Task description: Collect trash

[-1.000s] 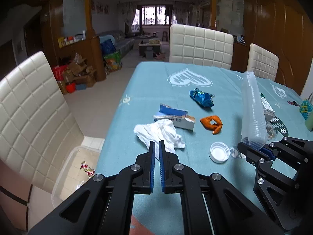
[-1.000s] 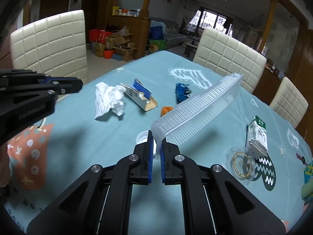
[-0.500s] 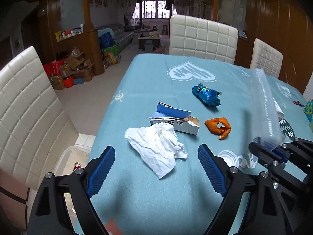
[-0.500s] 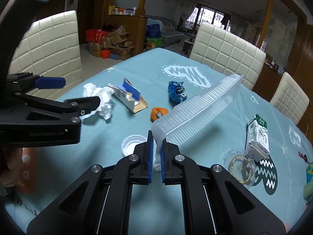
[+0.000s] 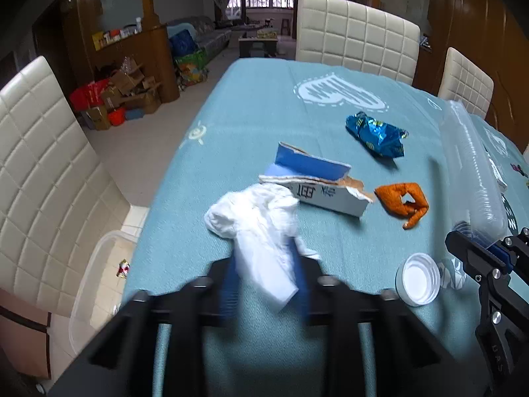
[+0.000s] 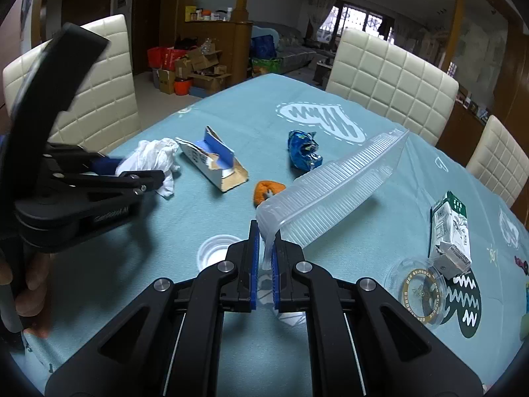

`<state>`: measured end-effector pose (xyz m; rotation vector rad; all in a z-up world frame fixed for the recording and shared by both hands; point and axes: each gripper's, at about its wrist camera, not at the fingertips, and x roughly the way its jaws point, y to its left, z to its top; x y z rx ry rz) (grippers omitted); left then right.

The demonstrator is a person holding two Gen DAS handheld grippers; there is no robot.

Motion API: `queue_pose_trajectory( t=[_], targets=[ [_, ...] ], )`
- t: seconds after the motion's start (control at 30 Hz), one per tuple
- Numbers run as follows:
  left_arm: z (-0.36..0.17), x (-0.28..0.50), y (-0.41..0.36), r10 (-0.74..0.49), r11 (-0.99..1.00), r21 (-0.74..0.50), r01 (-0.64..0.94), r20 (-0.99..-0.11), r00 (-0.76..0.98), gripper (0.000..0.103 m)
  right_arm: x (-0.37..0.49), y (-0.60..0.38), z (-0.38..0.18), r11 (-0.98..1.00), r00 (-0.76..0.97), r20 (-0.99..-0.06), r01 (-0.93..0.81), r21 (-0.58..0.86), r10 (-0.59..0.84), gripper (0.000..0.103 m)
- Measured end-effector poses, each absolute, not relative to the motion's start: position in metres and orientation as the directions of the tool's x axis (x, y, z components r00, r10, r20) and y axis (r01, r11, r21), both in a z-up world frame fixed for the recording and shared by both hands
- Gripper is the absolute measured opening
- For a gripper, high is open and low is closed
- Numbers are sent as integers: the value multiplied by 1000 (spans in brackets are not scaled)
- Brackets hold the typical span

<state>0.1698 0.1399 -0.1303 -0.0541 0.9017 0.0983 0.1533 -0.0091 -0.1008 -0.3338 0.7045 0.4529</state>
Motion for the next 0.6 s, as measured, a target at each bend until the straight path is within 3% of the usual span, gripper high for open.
queue_pose_trajectory(
  t=[0.1,0.6],
  targets=[
    [-126,163,141,63,993,-12,-115,-777,627,10,148,-8,-98,849,679,-677,-507,-153,284,8],
    [-95,107,157,125,990,44,-132,-699,704,10,115,24,-80,780,688,-649,-583,-226,326,8]
  ],
)
